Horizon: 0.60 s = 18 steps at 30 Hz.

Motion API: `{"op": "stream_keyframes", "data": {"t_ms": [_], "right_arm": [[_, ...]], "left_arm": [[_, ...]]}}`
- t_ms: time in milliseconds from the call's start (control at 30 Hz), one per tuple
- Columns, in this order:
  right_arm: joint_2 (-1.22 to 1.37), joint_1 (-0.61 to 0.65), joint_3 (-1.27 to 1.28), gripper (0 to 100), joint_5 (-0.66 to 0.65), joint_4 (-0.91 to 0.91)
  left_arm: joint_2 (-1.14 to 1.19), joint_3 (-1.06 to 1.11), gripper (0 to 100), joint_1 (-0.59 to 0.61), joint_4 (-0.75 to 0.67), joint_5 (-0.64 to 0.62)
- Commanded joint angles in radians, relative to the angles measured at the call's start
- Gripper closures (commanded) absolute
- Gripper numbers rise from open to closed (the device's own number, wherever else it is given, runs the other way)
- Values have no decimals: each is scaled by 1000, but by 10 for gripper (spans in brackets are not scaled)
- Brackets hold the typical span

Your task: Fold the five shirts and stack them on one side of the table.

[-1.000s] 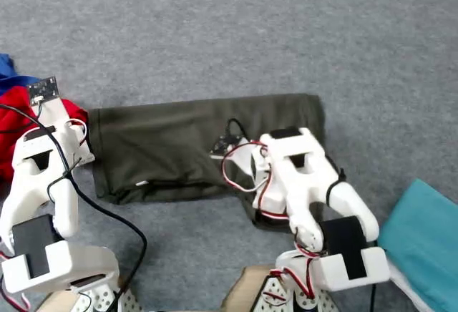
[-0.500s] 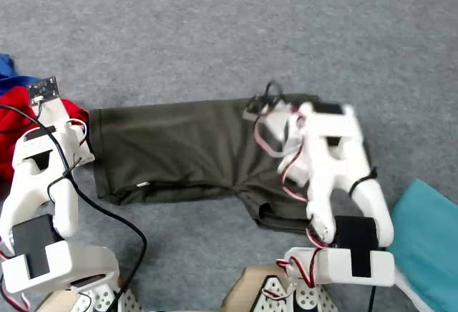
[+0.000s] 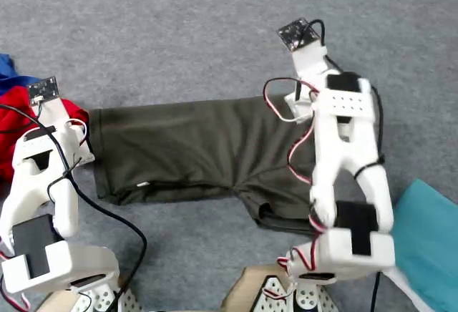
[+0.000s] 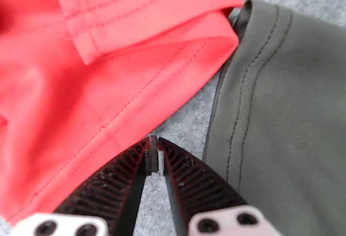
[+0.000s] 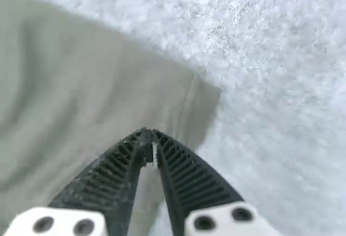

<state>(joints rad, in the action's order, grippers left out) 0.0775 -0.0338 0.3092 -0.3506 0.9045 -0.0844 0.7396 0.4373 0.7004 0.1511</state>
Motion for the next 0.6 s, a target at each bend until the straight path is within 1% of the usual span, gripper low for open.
{"op": "stream_keyframes", "data": {"t_ms": [0, 133, 233, 367, 567], "right_arm": [[88, 31, 13, 993, 60, -195], [183, 51, 7, 993, 124, -308], [179, 22, -19, 993, 167, -301], [174, -2, -25, 992, 167, -275], [179, -1, -30, 991, 169, -272]], "left_arm": [[-38, -6, 981, 5, -28, -6], [-38, 23, 981, 5, -80, -6], [-38, 28, 981, 6, -83, -6], [-38, 28, 981, 8, -83, -6], [-45, 28, 981, 9, -75, -6]]}}
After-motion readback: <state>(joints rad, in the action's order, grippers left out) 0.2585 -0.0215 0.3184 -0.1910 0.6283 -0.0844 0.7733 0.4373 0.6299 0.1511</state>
